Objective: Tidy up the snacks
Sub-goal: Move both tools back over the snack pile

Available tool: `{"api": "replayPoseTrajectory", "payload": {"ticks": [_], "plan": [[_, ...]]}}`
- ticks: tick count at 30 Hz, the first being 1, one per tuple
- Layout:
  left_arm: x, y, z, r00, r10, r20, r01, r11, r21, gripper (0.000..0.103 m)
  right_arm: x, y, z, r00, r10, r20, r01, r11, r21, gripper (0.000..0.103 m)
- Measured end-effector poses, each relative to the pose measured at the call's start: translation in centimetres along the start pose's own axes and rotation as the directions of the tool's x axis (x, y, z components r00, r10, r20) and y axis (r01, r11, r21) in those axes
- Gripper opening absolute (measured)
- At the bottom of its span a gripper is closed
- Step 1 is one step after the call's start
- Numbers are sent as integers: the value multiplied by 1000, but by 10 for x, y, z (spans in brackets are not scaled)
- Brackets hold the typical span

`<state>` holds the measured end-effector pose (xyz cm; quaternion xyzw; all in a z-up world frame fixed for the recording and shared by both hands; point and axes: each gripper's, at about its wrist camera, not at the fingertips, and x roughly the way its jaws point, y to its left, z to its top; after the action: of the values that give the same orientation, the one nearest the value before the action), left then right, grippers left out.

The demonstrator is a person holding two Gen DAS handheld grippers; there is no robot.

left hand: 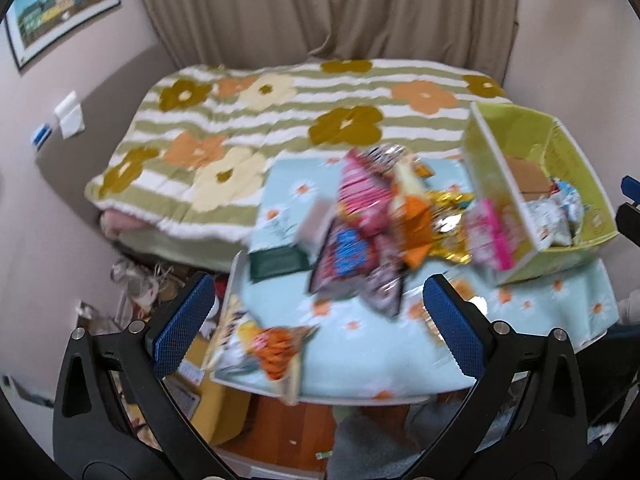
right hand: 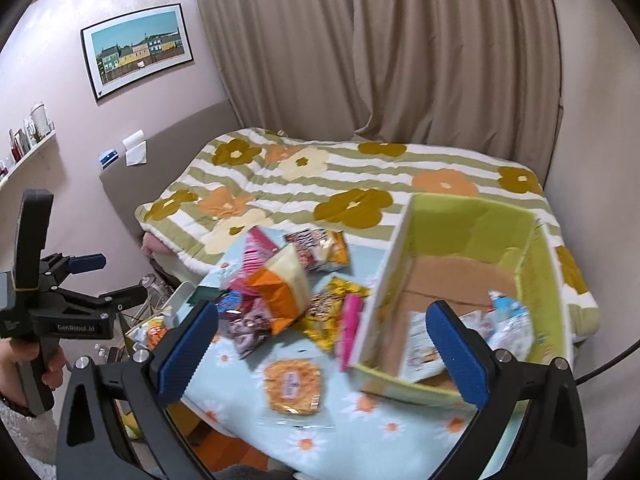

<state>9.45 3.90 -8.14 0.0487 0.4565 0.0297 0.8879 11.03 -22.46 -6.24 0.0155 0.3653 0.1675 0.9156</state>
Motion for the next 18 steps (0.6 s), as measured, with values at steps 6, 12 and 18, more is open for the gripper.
{"api": "replayPoseTrajectory", "payload": {"ticks": [6, 12, 18], "plan": [[38, 49, -34, 995, -7, -97, 7, 1000, 7, 103, 26, 34, -19, 999, -18, -40, 20, 999, 42, 103], [85, 72, -57, 982, -38, -183, 51, 996, 68, 103, 56, 48, -44, 991, -57, -121, 71, 991, 112, 103], [130, 75, -74, 965, -50, -258, 89, 986, 139, 103, 83, 49, -72, 973, -105, -205, 141, 976, 168, 103]]}}
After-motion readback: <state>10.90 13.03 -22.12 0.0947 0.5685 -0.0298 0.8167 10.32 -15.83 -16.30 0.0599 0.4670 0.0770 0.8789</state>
